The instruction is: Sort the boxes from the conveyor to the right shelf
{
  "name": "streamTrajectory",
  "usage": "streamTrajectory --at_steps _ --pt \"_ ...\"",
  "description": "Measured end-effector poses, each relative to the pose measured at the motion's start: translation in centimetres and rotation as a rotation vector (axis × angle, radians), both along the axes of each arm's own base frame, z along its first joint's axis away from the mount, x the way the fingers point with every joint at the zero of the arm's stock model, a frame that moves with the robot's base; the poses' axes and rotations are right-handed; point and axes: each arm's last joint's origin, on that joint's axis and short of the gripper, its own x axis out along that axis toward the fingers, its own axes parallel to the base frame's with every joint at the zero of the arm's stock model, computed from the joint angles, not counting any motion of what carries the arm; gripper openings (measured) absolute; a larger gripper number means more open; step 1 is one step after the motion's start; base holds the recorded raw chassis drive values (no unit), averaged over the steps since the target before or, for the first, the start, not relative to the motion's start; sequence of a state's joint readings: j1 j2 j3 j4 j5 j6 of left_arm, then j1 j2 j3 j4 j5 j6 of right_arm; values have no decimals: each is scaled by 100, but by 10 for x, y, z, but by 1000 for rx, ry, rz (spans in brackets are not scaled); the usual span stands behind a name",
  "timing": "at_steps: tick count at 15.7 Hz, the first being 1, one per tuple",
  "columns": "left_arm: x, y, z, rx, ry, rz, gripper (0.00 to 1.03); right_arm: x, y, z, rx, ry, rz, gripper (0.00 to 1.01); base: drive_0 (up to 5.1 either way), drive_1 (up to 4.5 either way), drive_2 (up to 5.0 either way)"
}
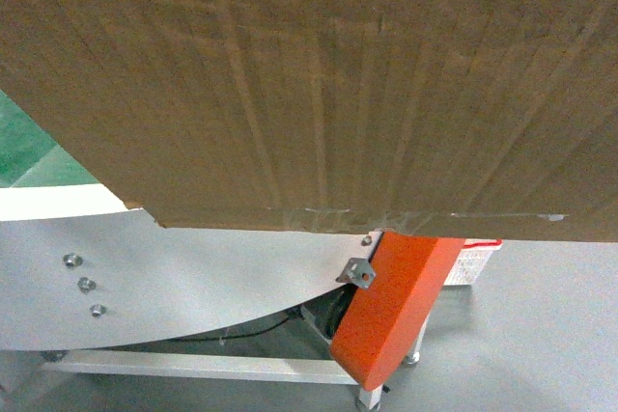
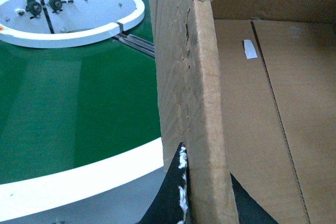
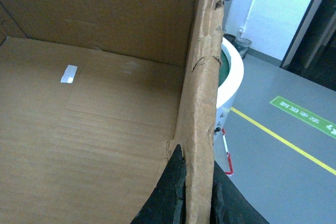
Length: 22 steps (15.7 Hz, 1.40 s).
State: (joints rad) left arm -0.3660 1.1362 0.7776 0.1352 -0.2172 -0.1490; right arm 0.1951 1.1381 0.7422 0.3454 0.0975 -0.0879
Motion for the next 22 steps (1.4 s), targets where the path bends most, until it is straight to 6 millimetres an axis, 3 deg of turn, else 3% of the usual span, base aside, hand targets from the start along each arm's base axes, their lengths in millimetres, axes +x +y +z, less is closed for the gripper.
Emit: streamTrajectory --at_steps 22 --pt "0 0 0 0 0 0 4 0 0 0 0 -1 0 4 -162 -162 -162"
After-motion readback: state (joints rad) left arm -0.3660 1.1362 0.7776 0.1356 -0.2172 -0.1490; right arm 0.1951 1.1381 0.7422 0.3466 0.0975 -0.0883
